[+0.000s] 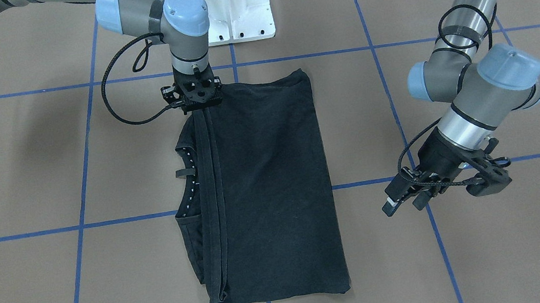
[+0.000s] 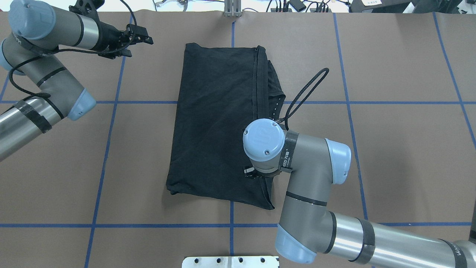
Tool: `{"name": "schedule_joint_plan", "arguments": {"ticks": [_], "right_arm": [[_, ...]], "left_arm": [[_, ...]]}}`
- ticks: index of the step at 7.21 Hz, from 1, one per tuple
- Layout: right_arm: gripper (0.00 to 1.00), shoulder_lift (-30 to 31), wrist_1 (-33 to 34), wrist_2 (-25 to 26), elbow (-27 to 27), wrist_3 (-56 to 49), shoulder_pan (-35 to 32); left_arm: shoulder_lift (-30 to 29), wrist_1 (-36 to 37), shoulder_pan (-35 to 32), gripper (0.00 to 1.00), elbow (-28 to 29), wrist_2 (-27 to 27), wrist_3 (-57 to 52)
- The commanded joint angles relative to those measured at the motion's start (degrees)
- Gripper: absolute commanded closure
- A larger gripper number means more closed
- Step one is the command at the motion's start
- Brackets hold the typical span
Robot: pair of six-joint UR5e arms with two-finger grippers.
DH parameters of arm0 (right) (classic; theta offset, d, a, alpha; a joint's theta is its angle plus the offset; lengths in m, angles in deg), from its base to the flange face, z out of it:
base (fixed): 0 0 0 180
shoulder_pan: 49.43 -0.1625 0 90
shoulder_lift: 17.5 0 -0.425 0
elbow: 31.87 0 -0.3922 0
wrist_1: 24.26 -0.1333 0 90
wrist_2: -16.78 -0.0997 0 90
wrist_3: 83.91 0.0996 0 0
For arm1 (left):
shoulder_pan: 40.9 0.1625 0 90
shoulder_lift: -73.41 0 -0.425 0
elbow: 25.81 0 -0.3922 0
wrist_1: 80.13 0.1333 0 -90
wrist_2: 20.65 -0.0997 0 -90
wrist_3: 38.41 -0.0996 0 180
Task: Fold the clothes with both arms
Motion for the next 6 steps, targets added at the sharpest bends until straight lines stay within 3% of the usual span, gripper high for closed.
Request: {"name": "schedule_joint_plan", "arguments": {"ticks": [1, 2, 4, 6], "right_arm": [[0.36, -0.3, 0.0, 0.5, 0.0, 0.8, 2.7], [0.36, -0.3, 0.1, 0.9, 0.0, 0.9, 3.7], [0.52, -0.2, 0.9, 0.9, -0.1, 0.9, 3.2], [0.56, 0.2, 1.8, 0.8, 0.0, -0.2, 1.3]], "left_arm": [[0.0, 0.0, -0.1, 0.0, 0.0, 0.0, 0.0], [0.0, 0.0, 0.0, 0.0, 0.0, 0.0, 0.0], [0.0, 0.0, -0.1, 0.0, 0.0, 0.0, 0.1], [-0.2, 0.0, 0.0, 0.0, 0.0, 0.0, 0.3]]}}
